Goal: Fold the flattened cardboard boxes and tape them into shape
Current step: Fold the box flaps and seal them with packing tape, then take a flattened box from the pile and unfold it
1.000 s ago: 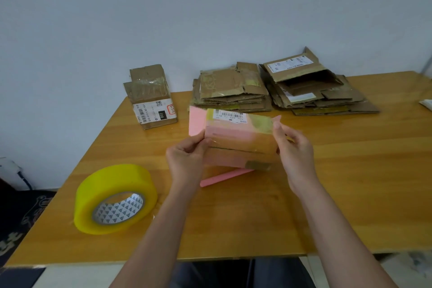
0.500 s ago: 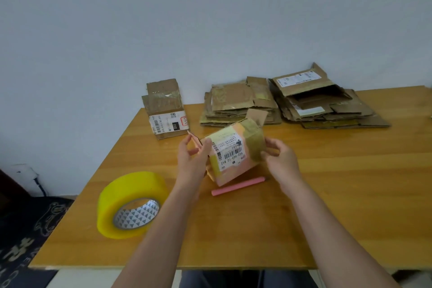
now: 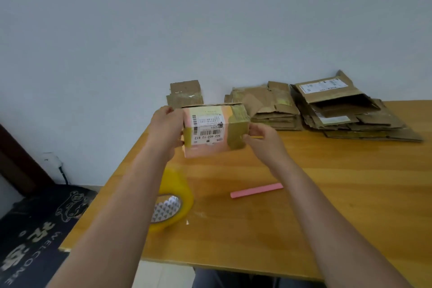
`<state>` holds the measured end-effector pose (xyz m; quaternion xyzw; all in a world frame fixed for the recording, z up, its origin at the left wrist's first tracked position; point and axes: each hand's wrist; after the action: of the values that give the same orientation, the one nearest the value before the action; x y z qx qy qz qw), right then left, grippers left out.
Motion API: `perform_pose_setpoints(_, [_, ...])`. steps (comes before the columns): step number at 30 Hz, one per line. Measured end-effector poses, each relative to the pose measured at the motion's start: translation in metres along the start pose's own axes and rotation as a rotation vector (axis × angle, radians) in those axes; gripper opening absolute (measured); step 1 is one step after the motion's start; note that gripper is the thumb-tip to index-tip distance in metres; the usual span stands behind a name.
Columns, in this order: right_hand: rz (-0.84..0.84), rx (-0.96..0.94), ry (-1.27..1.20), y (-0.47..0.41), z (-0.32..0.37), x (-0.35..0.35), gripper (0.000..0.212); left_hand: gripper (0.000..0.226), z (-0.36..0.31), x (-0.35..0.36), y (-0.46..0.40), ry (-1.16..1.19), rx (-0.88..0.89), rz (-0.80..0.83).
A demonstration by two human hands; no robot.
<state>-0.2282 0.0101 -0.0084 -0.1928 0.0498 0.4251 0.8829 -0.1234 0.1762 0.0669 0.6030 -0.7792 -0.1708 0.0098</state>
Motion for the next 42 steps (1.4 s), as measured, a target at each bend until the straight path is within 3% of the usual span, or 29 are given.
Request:
perform_pose_setpoints(7, [0.276,-0.036,-0.057,-0.023,0.028,0.072,0.036,0.02,0.008,-0.097,-0.017,0.146,-0.117,-0.126])
perform_pose_setpoints(12, [0.293,-0.026,-0.066,-0.032,0.025,0.107,0.02,0.023,0.043,-0.133,-0.052,0.374,-0.236,-0.25])
perform_pose_setpoints(15, [0.307,-0.01,-0.033,-0.03,0.014,0.114,0.021,0.022,0.064,-0.133,-0.078,0.44,-0.274,-0.327])
perform_pose_setpoints(18, [0.298,0.017,0.01,-0.031,0.003,0.113,0.023,0.036,0.075,-0.118,-0.096,0.438,-0.286,-0.375])
perform_pose_setpoints(22, [0.247,0.034,0.034,-0.037,-0.009,0.101,0.025,0.051,0.067,-0.094,-0.101,0.363,-0.323,-0.175])
perform_pose_setpoints(24, [0.154,0.028,0.053,-0.039,-0.015,0.091,0.028,0.041,0.054,-0.086,-0.091,0.156,-0.357,-0.114])
perform_pose_setpoints(25, [0.088,0.029,0.073,-0.041,-0.018,0.085,0.027,0.048,0.048,-0.083,-0.088,0.032,-0.348,-0.14])
perform_pose_setpoints(27, [-0.032,0.046,0.112,-0.046,-0.023,0.072,0.019,0.074,0.037,-0.075,-0.08,-0.213,-0.173,-0.269])
perform_pose_setpoints(29, [-0.136,0.087,0.116,-0.052,-0.031,0.059,0.012,0.072,0.022,-0.058,-0.06,-0.262,0.081,-0.31])
perform_pose_setpoints(33, [-0.287,0.117,0.162,-0.069,-0.053,0.038,0.016,0.056,0.0,0.002,-0.024,-0.228,0.291,-0.109])
perform_pose_setpoints(37, [-0.251,0.077,0.502,-0.089,-0.075,0.008,0.032,0.059,0.008,0.067,-0.032,-0.255,0.148,0.112])
perform_pose_setpoints(42, [-0.119,0.054,0.714,-0.106,-0.101,-0.028,0.042,0.06,0.029,0.123,-0.064,-0.318,0.019,0.187])
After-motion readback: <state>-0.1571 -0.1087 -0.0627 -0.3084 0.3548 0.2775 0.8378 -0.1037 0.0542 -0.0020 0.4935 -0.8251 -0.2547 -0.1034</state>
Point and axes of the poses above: each hand's wrist, its own y-axis away from the middle knuckle, its own x-axis out of the palm, z = x × y, and after that the axes turned 13 degrees about -x, right-handed
